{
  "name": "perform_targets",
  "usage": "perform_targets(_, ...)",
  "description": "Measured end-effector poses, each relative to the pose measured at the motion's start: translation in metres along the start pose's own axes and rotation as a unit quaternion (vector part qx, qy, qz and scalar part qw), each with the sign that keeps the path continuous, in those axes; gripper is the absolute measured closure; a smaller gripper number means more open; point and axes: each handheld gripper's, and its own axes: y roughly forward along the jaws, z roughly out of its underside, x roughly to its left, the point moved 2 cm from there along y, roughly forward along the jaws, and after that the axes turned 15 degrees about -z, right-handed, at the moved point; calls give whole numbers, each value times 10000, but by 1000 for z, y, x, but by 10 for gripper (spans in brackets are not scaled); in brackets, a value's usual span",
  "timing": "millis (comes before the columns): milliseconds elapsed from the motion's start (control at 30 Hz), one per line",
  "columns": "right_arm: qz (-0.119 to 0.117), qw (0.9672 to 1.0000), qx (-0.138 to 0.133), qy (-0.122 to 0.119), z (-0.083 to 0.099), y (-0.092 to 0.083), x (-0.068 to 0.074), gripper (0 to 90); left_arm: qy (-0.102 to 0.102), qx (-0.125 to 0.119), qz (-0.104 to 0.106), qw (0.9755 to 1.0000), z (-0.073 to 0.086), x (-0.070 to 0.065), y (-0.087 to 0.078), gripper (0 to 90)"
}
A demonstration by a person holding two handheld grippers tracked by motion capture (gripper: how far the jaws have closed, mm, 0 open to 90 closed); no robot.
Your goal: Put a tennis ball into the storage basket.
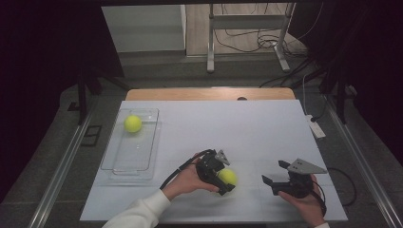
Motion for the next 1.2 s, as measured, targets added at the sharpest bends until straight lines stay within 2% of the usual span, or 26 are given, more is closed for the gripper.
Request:
perform_targets(167,1,10000,7,2,0,0,0,122,45,9,-42,10000,0,-3,5,91)
perform_targets(333,12,10000,21,5,0,0,0,122,120,-110,-56,9999,1,-4,3,231)
perform_targets(400,0,10000,10,5,0,0,0,122,129,-152,-53,9998,1,-4,2,250)
perform_targets(767,17,10000,12,-4,0,0,0,123,169,-196,-83,9996,0,-5,-2,262)
perform_targets(1067,9,10000,-2,0,0,-1,0,123,102,-334,-150,9993,1,-1,-11,262)
perform_targets(1200,15,10000,-1,-1,0,-1,0,123,5,-406,-218,9989,4,3,-16,263)
